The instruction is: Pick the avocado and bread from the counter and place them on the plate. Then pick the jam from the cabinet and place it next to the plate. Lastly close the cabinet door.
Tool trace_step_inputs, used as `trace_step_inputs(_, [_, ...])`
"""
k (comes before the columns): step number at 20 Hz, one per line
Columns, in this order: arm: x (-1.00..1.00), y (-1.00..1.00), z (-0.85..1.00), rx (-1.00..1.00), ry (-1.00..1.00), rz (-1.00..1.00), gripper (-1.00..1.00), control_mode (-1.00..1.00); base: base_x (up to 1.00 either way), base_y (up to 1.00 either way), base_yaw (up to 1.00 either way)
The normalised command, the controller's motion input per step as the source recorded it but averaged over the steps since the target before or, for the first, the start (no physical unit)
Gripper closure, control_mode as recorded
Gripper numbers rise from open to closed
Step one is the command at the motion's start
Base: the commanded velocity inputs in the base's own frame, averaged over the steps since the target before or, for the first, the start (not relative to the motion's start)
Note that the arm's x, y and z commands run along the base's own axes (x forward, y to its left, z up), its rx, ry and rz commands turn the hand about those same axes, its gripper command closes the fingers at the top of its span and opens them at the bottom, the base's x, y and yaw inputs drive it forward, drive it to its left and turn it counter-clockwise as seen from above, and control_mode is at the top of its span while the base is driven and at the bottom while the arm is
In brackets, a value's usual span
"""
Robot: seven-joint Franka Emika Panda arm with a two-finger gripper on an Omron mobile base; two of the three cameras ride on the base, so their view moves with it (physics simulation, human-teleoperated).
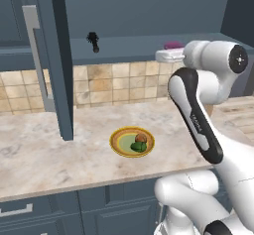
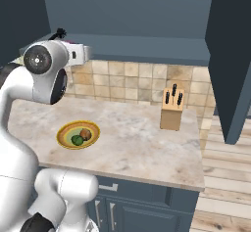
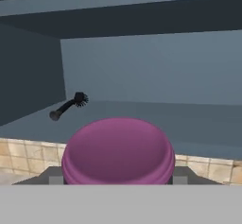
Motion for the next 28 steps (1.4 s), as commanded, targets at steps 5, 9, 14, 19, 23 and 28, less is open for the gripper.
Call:
trace_step_inputs(5, [-0.32, -0.14, -0.20, 0.03, 0.04, 0.00, 1.00, -1.00, 0.00, 0.00, 0.00])
trace_step_inputs(9, [-0.19, -0.14, -0.33, 0.00, 0.09, 0.00, 1.00, -1.00, 0.00, 0.00, 0.00])
trace_step_inputs(14, [0.00, -0.14, -0.47, 0.01, 0.15, 0.00, 1.00, -1.00, 0.00, 0.00, 0.00])
trace_step_inputs(19, [0.00, -0.21, -0.47, 0.05, 0.14, 0.00, 1.00, -1.00, 0.00, 0.00, 0.00])
trace_step_inputs(23, [0.00, -0.24, -0.45, 0.08, 0.08, 0.00, 1.00, -1.00, 0.00, 0.00, 0.00])
trace_step_inputs(28, [0.02, -0.15, -0.51, 0.08, 0.09, 0.00, 1.00, -1.00, 0.00, 0.00, 0.00])
